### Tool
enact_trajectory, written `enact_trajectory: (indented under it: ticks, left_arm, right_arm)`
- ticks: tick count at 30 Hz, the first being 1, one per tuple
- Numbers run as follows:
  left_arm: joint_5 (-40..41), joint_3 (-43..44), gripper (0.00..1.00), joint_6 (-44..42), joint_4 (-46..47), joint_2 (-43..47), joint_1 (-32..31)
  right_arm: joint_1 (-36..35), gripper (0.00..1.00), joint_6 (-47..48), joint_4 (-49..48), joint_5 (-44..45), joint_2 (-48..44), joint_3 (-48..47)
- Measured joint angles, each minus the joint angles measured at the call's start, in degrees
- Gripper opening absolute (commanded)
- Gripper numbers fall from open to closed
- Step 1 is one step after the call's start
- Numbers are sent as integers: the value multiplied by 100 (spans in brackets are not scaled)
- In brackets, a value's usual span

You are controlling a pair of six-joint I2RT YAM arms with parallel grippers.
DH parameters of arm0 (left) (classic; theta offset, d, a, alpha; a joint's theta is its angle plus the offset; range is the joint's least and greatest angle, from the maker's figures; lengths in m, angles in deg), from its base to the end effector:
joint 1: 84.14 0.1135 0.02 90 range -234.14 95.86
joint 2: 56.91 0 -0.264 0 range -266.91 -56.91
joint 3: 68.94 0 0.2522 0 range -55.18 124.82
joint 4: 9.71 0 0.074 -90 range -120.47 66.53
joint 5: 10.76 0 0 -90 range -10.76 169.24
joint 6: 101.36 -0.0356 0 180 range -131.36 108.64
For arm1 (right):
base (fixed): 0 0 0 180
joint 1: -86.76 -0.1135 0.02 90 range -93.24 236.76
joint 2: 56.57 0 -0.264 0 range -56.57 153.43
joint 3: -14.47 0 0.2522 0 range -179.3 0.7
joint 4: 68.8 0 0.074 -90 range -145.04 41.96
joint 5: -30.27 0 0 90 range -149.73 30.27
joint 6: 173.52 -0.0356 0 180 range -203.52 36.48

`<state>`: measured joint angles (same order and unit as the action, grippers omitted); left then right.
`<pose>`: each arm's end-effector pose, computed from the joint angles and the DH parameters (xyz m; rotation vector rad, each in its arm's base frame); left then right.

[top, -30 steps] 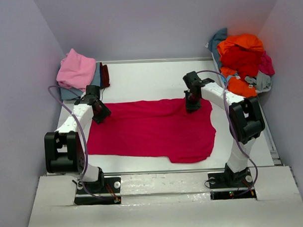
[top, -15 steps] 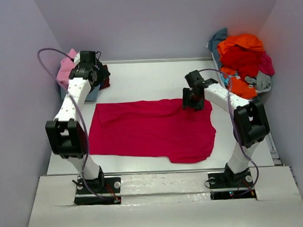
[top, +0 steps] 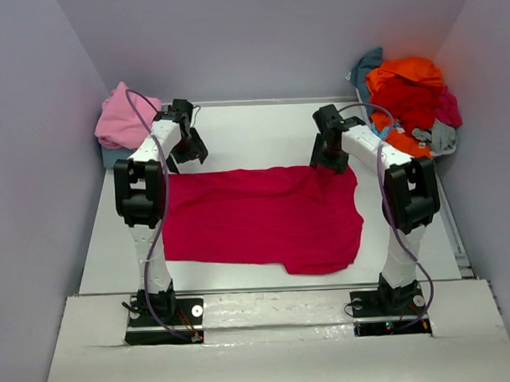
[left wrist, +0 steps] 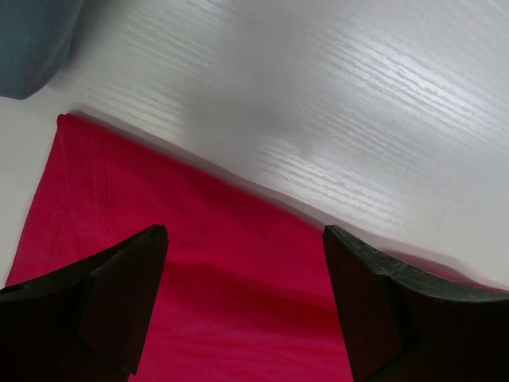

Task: Fold and stack the t-shirts
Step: Fold the flattened tshirt in 1/3 of the way

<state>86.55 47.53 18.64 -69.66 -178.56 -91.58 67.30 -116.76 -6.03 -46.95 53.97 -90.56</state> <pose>0.4524 -0.0545 0.2163 -0.5634 2.6310 -0.0276 0.3834 0.1271 0.2355 0.3821 2.6781 -0.0411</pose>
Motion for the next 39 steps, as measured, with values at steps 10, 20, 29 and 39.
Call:
enact_trajectory:
  ticks: [10, 20, 29, 39]
  left_arm:
    - [-92, -522, 89, -116, 114, 42, -96]
    - [354, -798, 89, 52, 177, 686, -437]
    - [551, -798, 89, -44, 184, 826, -564]
    - [225, -1134, 89, -103, 319, 824, -562]
  right_arm:
    - [79, 61, -393, 201, 472, 120, 177]
    - [221, 60, -365, -26, 643, -638, 1121]
    - [295, 60, -413, -402, 695, -826, 1309]
    - [295, 60, -514, -614, 509, -319, 1290]
